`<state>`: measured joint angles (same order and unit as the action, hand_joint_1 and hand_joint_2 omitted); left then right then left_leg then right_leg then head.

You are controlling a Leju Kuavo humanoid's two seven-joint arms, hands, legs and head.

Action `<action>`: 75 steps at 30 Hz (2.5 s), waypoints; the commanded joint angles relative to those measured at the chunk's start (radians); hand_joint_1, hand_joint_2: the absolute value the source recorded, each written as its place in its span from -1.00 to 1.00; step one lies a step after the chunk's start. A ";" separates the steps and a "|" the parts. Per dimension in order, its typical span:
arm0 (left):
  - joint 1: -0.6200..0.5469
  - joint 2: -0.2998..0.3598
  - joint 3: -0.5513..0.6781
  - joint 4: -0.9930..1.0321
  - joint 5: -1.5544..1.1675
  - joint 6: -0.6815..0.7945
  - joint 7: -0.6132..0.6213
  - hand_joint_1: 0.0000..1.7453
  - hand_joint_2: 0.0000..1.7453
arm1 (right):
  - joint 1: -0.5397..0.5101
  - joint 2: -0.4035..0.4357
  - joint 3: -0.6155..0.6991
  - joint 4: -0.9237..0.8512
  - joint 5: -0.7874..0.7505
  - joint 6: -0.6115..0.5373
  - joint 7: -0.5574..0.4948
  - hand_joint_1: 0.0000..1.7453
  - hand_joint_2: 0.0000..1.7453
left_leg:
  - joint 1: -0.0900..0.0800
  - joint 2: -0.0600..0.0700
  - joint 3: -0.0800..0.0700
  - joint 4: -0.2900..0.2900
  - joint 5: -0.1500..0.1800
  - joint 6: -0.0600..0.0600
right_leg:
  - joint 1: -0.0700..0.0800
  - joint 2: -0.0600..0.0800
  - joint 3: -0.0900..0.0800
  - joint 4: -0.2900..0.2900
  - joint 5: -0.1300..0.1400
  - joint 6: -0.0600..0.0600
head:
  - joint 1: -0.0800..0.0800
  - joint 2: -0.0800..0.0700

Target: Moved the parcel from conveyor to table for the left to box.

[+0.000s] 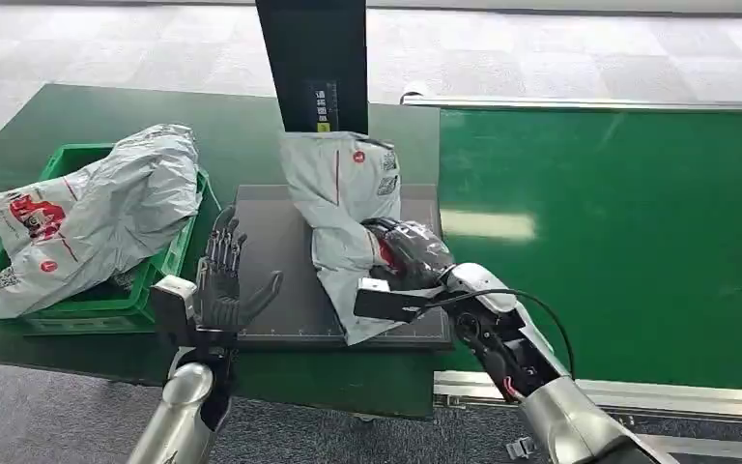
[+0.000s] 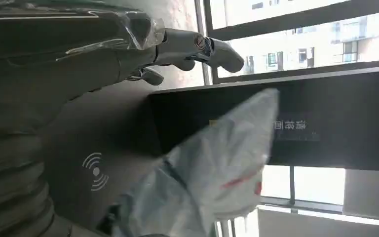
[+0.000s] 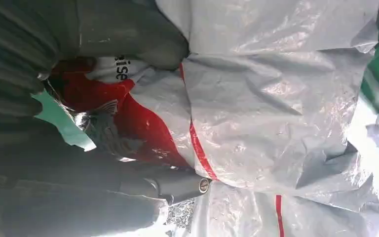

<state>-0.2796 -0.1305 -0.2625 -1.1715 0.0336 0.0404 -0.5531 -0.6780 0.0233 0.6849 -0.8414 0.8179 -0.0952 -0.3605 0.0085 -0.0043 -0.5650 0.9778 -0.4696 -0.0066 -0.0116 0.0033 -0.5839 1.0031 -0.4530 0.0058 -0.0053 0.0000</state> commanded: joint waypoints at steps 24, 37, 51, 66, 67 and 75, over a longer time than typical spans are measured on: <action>-0.083 -0.011 -0.037 0.155 0.011 0.011 -0.015 -1.00 1.00 | 0.163 -0.037 -0.111 -0.104 -0.537 -0.120 -0.217 -1.00 1.00 | 0.001 -0.003 0.001 -0.001 0.000 0.000 | 0.001 -0.003 0.002 -0.002 0.000 0.000 | 0.000 0.000; -0.090 -0.010 -0.038 0.159 0.014 0.013 -0.016 -1.00 1.00 | 0.177 -0.032 -0.113 -0.112 -0.552 -0.111 -0.224 -1.00 1.00 | 0.000 -0.001 0.000 0.000 0.000 0.000 | 0.000 -0.001 0.000 -0.001 0.000 0.000 | 0.000 0.000; -0.066 0.020 -0.100 0.153 -0.024 -0.037 -0.002 -1.00 1.00 | 0.315 0.012 -0.327 -0.236 -0.708 -0.228 -0.303 -1.00 1.00 | 0.000 -0.001 0.000 -0.001 0.000 0.000 | 0.000 -0.001 0.000 -0.001 0.000 0.000 | 0.000 0.000; -0.053 0.032 -0.128 0.125 -0.068 -0.048 0.009 -1.00 1.00 | 0.323 0.010 -0.345 -0.259 -0.733 -0.238 -0.305 -1.00 1.00 | 0.000 0.000 0.000 0.000 -0.001 0.000 | 0.000 0.000 -0.001 -0.001 0.000 0.000 | 0.000 0.000; -0.053 0.032 -0.128 0.125 -0.068 -0.048 0.009 -1.00 1.00 | 0.323 0.010 -0.345 -0.259 -0.733 -0.238 -0.305 -1.00 1.00 | 0.000 0.000 -0.001 0.000 -0.001 0.000 | 0.000 0.000 -0.001 -0.001 0.000 0.000 | 0.000 0.000; -0.053 0.032 -0.128 0.125 -0.068 -0.048 0.009 -1.00 1.00 | 0.323 0.010 -0.345 -0.259 -0.733 -0.238 -0.305 -1.00 1.00 | 0.000 0.000 -0.001 0.000 -0.001 0.000 | 0.000 0.000 -0.001 -0.001 0.000 0.000 | 0.000 0.000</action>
<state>-0.3185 -0.1228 -0.3540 -1.0693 -0.0324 -0.0038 -0.5501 -0.3425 0.0313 0.3605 -1.1074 0.0893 -0.3319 -0.6638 0.0084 -0.0048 -0.5663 0.9779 -0.4701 -0.0067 -0.0117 0.0035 -0.5855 1.0028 -0.4531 0.0059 -0.0053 0.0000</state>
